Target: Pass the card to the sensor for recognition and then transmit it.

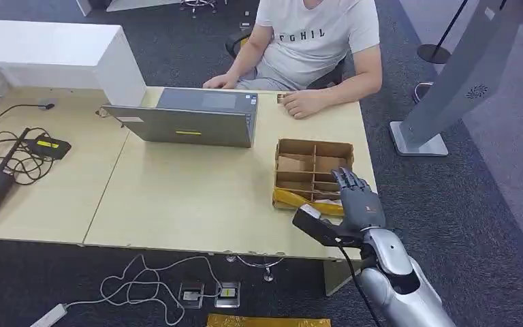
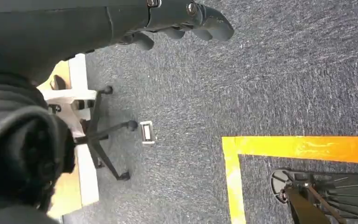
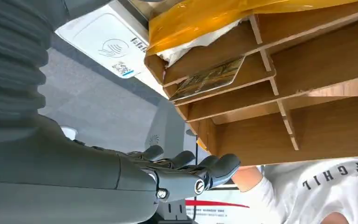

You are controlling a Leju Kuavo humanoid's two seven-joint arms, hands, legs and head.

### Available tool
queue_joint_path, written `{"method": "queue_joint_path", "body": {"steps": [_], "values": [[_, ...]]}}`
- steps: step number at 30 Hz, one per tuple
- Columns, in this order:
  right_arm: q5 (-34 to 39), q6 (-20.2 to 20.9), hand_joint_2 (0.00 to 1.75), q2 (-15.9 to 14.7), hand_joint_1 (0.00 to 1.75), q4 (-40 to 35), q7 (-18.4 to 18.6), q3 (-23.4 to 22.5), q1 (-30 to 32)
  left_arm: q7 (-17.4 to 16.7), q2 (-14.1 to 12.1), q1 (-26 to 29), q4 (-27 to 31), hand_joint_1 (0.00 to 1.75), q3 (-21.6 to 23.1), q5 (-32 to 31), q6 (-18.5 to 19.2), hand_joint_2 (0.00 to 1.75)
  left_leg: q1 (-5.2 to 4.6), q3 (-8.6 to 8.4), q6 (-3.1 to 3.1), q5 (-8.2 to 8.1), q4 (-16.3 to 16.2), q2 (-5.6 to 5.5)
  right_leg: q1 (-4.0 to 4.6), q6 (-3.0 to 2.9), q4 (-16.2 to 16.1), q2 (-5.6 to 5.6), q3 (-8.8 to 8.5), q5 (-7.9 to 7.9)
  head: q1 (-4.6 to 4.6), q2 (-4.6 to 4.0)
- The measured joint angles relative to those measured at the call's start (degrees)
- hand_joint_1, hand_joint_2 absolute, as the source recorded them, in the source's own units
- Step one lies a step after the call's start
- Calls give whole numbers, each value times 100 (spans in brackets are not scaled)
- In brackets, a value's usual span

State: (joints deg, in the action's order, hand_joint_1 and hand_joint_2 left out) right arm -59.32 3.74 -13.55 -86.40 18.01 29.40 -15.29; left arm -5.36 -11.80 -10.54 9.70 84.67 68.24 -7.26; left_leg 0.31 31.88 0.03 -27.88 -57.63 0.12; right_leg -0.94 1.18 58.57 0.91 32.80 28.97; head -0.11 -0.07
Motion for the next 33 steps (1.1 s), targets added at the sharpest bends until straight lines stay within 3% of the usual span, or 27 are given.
{"method": "queue_joint_path", "body": {"steps": [33], "values": [[-11, -18, 175, 0, 0, -2, -22, -55, -2, 7, -31, 0, 0, 0, 0, -15, 2, 0, 0, -1, 0, 0, 0, 0, 0, 0, 0, 0, 0, 0, 0, 2]]}}
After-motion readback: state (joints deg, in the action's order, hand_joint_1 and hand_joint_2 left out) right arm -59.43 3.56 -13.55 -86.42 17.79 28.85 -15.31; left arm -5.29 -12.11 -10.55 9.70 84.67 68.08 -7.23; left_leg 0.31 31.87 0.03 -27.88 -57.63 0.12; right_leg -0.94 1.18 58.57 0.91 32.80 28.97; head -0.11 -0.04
